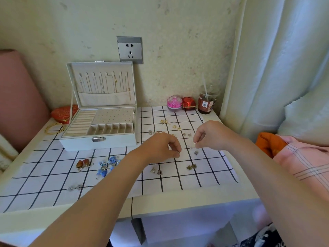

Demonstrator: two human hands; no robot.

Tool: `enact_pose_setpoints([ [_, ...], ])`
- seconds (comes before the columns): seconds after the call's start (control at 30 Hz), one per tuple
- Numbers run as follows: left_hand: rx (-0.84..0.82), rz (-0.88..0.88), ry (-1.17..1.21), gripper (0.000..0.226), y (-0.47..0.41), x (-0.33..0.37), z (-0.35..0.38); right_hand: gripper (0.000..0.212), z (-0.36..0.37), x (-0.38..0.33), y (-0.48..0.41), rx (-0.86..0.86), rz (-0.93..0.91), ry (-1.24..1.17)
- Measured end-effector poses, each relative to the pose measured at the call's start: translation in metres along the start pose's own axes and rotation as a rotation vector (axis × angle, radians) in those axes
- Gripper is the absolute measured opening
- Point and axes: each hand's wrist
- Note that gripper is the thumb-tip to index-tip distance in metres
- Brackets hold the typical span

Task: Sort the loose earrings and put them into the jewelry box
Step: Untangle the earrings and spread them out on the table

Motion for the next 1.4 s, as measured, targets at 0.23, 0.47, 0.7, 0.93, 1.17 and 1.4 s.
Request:
enact_pose_setpoints([
  [0.23, 0.014, 0.057, -0.123, 0.01, -0.008, 0.015, 0.023, 0.014, 0.004, 0.02, 0.004, -0.078, 0.078, 0.074],
  [0.47, -0.015, 0.071, -0.272, 0.012, -0.014, 0.012, 0.026, 0.027, 0.017, 0.028, 0.0, -0.105, 0.09, -0.026],
  [0.7, -0.035, 0.075, -0.282, 0.011, -0.014, 0.013, 0.027, 0.017, 0.015, 0.029, -0.002, -0.127, 0.1, 0.0],
  [0.93, -0.031, 0.061, -0.243, 0.006, -0.014, 0.014, 0.028, 0.029, 0.015, 0.021, -0.002, -0.152, 0.073, 0.024],
  [1.17, 0.004, 0.037, -0.222, 0.004, -0.014, 0.008, 0.012, 0.032, 0.013, 0.0, -0.007, -0.026, -0.034, -0.014],
  [1.4, 0.187, -0.031, -0.271, 0.005, -0.005, -0.014, -0.044, 0.018, 0.037, -0.035, -0.024, 0.055, -0.12, -0.056],
])
Point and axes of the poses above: each hand's wrist, its own y-axis away from the middle knuckle, its own z-axis out of the palm, x = y × z, and after that the axes turned 14 degrees about x, right-handed
